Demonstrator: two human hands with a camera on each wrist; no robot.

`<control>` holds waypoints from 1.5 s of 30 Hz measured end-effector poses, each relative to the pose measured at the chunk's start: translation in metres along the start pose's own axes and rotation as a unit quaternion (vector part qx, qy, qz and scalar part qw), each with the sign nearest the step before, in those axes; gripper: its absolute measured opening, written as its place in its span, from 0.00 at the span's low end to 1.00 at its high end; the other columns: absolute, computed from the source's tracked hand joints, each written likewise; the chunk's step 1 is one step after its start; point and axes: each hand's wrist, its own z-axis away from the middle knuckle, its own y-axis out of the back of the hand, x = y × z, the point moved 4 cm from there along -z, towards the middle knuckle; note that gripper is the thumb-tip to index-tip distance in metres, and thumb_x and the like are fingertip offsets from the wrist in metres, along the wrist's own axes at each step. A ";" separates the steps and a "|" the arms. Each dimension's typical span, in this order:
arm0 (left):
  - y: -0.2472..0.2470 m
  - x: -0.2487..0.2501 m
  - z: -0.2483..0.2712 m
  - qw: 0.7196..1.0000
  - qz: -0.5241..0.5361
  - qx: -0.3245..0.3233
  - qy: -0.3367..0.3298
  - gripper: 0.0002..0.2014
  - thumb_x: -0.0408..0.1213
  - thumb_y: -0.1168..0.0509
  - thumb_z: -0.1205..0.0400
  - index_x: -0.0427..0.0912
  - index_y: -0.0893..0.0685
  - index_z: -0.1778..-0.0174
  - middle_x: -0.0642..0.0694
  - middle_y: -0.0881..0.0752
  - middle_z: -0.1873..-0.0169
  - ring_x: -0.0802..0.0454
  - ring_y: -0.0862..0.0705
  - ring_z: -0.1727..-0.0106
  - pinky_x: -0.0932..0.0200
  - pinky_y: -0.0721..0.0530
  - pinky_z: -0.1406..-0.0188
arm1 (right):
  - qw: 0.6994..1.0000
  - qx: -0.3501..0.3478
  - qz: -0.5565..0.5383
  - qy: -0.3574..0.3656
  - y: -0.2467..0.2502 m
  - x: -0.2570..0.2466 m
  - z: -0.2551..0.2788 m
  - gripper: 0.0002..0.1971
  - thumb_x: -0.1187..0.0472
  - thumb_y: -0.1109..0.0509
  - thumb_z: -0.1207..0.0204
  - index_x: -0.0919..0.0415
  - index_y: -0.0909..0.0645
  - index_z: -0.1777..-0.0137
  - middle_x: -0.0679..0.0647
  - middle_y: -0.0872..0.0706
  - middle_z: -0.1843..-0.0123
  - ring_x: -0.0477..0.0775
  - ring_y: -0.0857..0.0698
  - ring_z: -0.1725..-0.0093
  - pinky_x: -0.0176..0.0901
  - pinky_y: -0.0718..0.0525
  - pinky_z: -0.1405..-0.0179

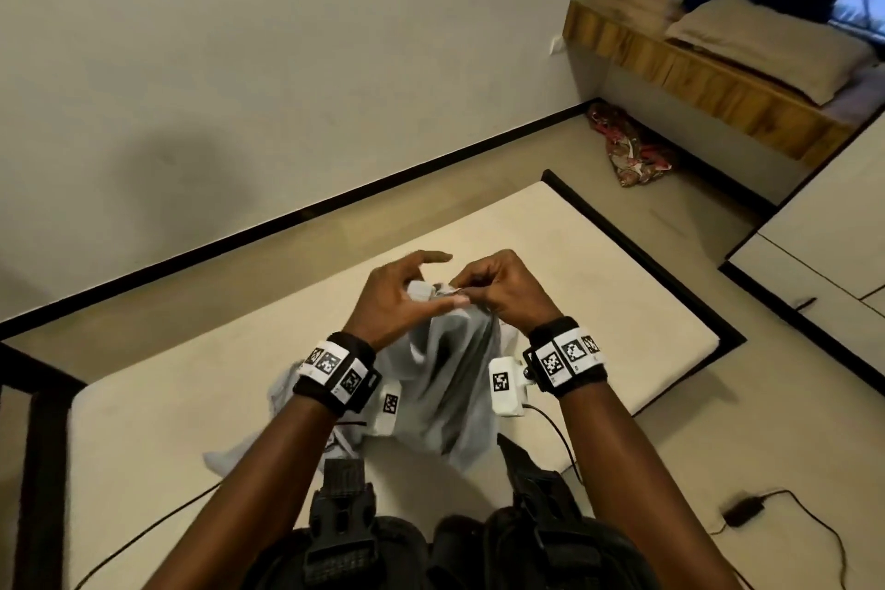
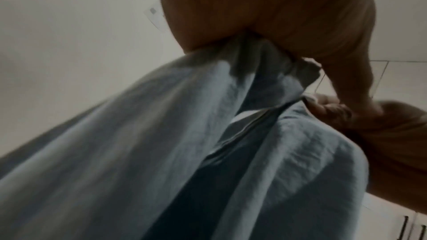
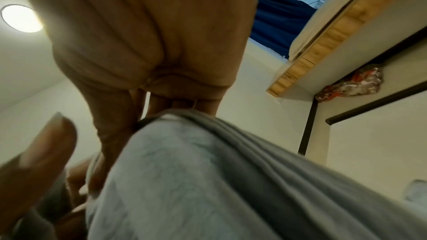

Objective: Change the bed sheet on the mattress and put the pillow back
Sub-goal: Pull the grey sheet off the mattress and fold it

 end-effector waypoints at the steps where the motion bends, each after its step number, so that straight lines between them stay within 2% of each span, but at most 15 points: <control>1: -0.008 0.001 -0.001 0.999 -0.004 -0.038 -0.006 0.24 0.58 0.17 0.31 0.59 0.11 0.40 0.51 0.11 0.63 0.56 0.14 0.62 0.62 0.18 0.57 | 1.000 -0.017 0.005 0.001 0.000 -0.003 0.001 0.05 0.74 0.20 0.29 0.75 0.09 0.55 0.63 0.07 0.59 0.57 0.08 0.58 0.45 0.11 0.55; 4: -0.023 -0.004 -0.008 0.994 -0.033 -0.103 0.000 0.21 0.60 0.21 0.28 0.45 0.12 0.63 0.45 0.16 0.73 0.55 0.23 0.71 0.54 0.25 0.67 | 0.999 -0.029 0.025 -0.013 0.007 0.000 0.007 0.06 0.71 0.23 0.25 0.71 0.08 0.50 0.64 0.07 0.56 0.67 0.08 0.56 0.58 0.12 0.53; 7: -0.025 -0.006 -0.013 0.993 -0.035 -0.114 -0.004 0.29 0.64 0.28 0.22 0.38 0.17 0.70 0.39 0.21 0.75 0.55 0.28 0.73 0.52 0.30 0.70 | 0.999 -0.020 0.032 -0.019 0.016 0.010 0.017 0.08 0.61 0.25 0.21 0.63 0.09 0.47 0.67 0.08 0.55 0.78 0.13 0.55 0.71 0.16 0.54; 11: -0.022 0.004 -0.017 0.982 -0.101 -0.122 -0.100 0.21 0.57 0.32 0.15 0.51 0.20 0.71 0.50 0.25 0.78 0.54 0.29 0.74 0.51 0.29 0.71 | 0.997 0.057 -0.030 -0.040 0.016 0.023 0.036 0.08 0.73 0.28 0.23 0.64 0.19 0.46 0.69 0.14 0.61 0.60 0.18 0.61 0.56 0.21 0.59; 14: -0.022 0.013 -0.019 0.970 -0.169 -0.085 -0.150 0.20 0.57 0.35 0.14 0.48 0.19 0.67 0.52 0.23 0.75 0.51 0.27 0.73 0.51 0.26 0.72 | 0.990 0.131 0.038 -0.025 0.005 0.034 0.043 0.14 0.77 0.29 0.32 0.62 0.24 0.52 0.55 0.16 0.61 0.53 0.18 0.64 0.48 0.20 0.62; 17: -0.009 0.020 -0.022 0.969 -0.182 -0.032 -0.165 0.19 0.55 0.35 0.13 0.45 0.16 0.64 0.53 0.19 0.71 0.52 0.23 0.71 0.53 0.24 0.69 | 0.971 0.226 0.057 -0.049 0.003 0.057 0.050 0.14 0.76 0.29 0.38 0.61 0.25 0.58 0.51 0.16 0.61 0.52 0.14 0.61 0.46 0.16 0.62; 20: 0.012 0.026 -0.022 0.966 -0.195 0.012 -0.167 0.18 0.52 0.33 0.13 0.45 0.17 0.65 0.54 0.21 0.72 0.53 0.24 0.72 0.56 0.27 0.70 | 0.957 0.278 0.023 -0.073 0.002 0.084 0.063 0.10 0.77 0.31 0.35 0.63 0.24 0.63 0.55 0.10 0.61 0.52 0.09 0.54 0.39 0.15 0.58; 24: 0.035 0.038 -0.028 0.964 -0.203 0.047 -0.168 0.19 0.50 0.31 0.14 0.43 0.19 0.67 0.52 0.25 0.75 0.51 0.27 0.74 0.53 0.28 0.72 | 0.945 0.307 -0.017 -0.111 -0.016 0.104 0.076 0.09 0.76 0.28 0.29 0.62 0.14 0.61 0.56 0.08 0.61 0.53 0.09 0.59 0.51 0.10 0.59; 26: 0.042 0.041 -0.034 0.962 -0.209 0.061 -0.167 0.18 0.49 0.30 0.14 0.43 0.19 0.67 0.52 0.26 0.75 0.52 0.28 0.74 0.50 0.26 0.72 | 0.962 0.235 -0.050 -0.133 -0.039 0.110 0.071 0.08 0.72 0.27 0.25 0.62 0.09 0.51 0.57 0.07 0.58 0.54 0.09 0.62 0.52 0.12 0.64; 28: 0.046 0.043 -0.039 0.962 -0.202 0.076 -0.167 0.18 0.48 0.29 0.14 0.42 0.18 0.67 0.51 0.26 0.76 0.51 0.28 0.74 0.48 0.25 0.72 | 0.971 0.191 -0.015 -0.143 -0.057 0.118 0.061 0.09 0.60 0.25 0.26 0.54 0.08 0.46 0.50 0.06 0.56 0.49 0.08 0.59 0.50 0.10 0.60; 30: 0.048 0.049 -0.045 0.962 -0.189 0.092 -0.172 0.19 0.47 0.28 0.15 0.40 0.17 0.67 0.49 0.25 0.76 0.46 0.28 0.75 0.48 0.24 0.73 | 0.959 0.222 0.066 -0.161 -0.060 0.129 0.049 0.16 0.40 0.25 0.31 0.48 0.10 0.48 0.43 0.07 0.58 0.46 0.09 0.57 0.49 0.10 0.55; 32: 0.050 0.057 -0.050 0.964 -0.171 0.103 -0.175 0.18 0.46 0.27 0.16 0.45 0.20 0.70 0.54 0.26 0.77 0.48 0.29 0.76 0.53 0.26 0.73 | 0.934 0.267 0.142 -0.192 -0.053 0.136 0.037 0.22 0.31 0.28 0.34 0.48 0.13 0.51 0.43 0.09 0.57 0.49 0.11 0.55 0.47 0.13 0.55; 36: 0.058 0.069 -0.059 0.962 -0.155 0.123 -0.185 0.17 0.44 0.26 0.16 0.59 0.25 0.67 0.63 0.27 0.78 0.64 0.31 0.75 0.64 0.31 0.70 | 0.917 0.281 0.193 -0.208 -0.033 0.135 0.016 0.19 0.43 0.26 0.30 0.49 0.14 0.42 0.53 0.12 0.45 0.60 0.13 0.46 0.50 0.15 0.49; 41: 0.069 0.083 -0.073 0.958 -0.167 0.148 -0.179 0.24 0.45 0.29 0.14 0.59 0.31 0.74 0.52 0.34 0.80 0.49 0.36 0.75 0.55 0.34 0.73 | 0.939 0.249 0.180 -0.153 -0.023 0.143 -0.001 0.24 0.40 0.20 0.38 0.50 0.12 0.44 0.51 0.14 0.45 0.53 0.14 0.46 0.48 0.15 0.48; 45: 0.070 0.091 -0.082 0.954 -0.180 0.137 -0.196 0.23 0.46 0.30 0.13 0.49 0.28 0.74 0.48 0.33 0.79 0.42 0.33 0.75 0.51 0.32 0.74 | 0.912 0.345 0.147 -0.164 -0.002 0.148 0.000 0.09 0.61 0.28 0.33 0.57 0.10 0.54 0.57 0.09 0.54 0.60 0.13 0.54 0.46 0.15 0.54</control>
